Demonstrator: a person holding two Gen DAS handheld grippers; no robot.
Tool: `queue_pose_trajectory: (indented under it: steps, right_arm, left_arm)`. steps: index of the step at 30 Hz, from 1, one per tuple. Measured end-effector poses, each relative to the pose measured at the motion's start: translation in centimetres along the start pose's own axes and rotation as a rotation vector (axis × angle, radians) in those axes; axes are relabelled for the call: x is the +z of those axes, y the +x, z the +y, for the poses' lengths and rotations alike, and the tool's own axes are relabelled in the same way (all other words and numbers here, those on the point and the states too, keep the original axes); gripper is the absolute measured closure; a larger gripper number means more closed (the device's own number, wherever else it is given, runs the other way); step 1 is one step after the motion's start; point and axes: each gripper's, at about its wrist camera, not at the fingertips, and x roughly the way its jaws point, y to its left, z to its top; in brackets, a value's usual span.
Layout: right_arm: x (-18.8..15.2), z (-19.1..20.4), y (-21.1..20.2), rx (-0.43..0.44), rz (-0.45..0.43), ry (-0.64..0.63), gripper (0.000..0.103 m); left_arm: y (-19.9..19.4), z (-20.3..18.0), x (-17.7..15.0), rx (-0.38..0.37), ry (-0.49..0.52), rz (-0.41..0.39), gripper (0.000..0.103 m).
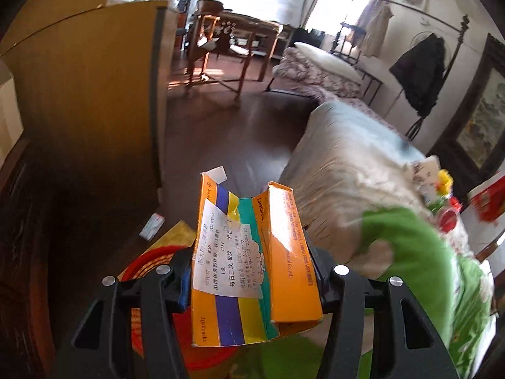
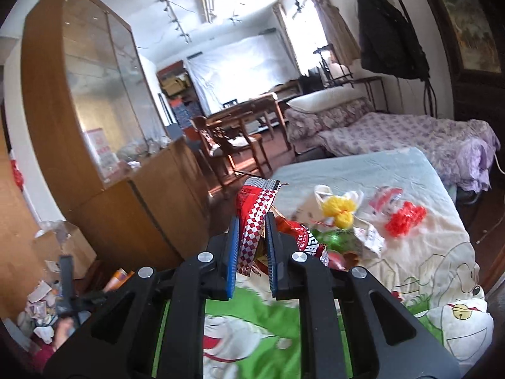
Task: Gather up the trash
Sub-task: 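Carry the box to the red wastebasket with the left gripper while the right gripper grasps the red snack bag, then open the left gripper over the wastebasket while the right gripper drops the snack bag in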
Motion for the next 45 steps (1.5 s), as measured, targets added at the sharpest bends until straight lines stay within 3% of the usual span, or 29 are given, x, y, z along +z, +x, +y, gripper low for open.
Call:
queue_pose_trajectory:
  steps: [9,14,16,21,32,35,38,45]
  right_arm:
    - [1.0,3.1,-1.2,0.081,-0.003,-0.025,0.086]
    - [-0.2,5.9,-0.1,0.124,0.05,-0.081,0.086]
    - [-0.9,7.1,0.7,0.148,0.079,-0.095,0.086]
    - [-3.3,10.4,3.9,0.236,0.21,-0.12,0.086]
    - [-10.8,20.3,13.5,0.387,0.508,-0.277,0.085]
    - [-13.4,22.0,16.4,0.406,0.598,-0.307,0.081]
    - [-15.3,22.3,18.5,0.407,0.671,-0.293,0.068]
    - [-14.8,21.4,18.3,0.42,0.654,-0.243,0.065]
  left_arm:
    - [3.0,4.3,-4.2,0.082,-0.017,0.094,0.047]
    - [4.3,5.5,-5.9,0.157,-0.006,0.142,0.031]
    - [3.8,5.8,-6.1,0.172,-0.005,0.131,0.018]
    - [1.9,6.7,-5.1,0.245,0.003,0.064,0.009]
    - [-2.2,13.5,-4.9,0.386,-0.093,-0.029,0.006]
    - [-2.5,14.8,-5.6,0.395,-0.123,-0.027,0.006]
    - [-2.4,16.2,-6.0,0.4,-0.156,-0.018,0.006]
    - [-2.3,16.3,-6.3,0.388,-0.165,-0.015,0.006]
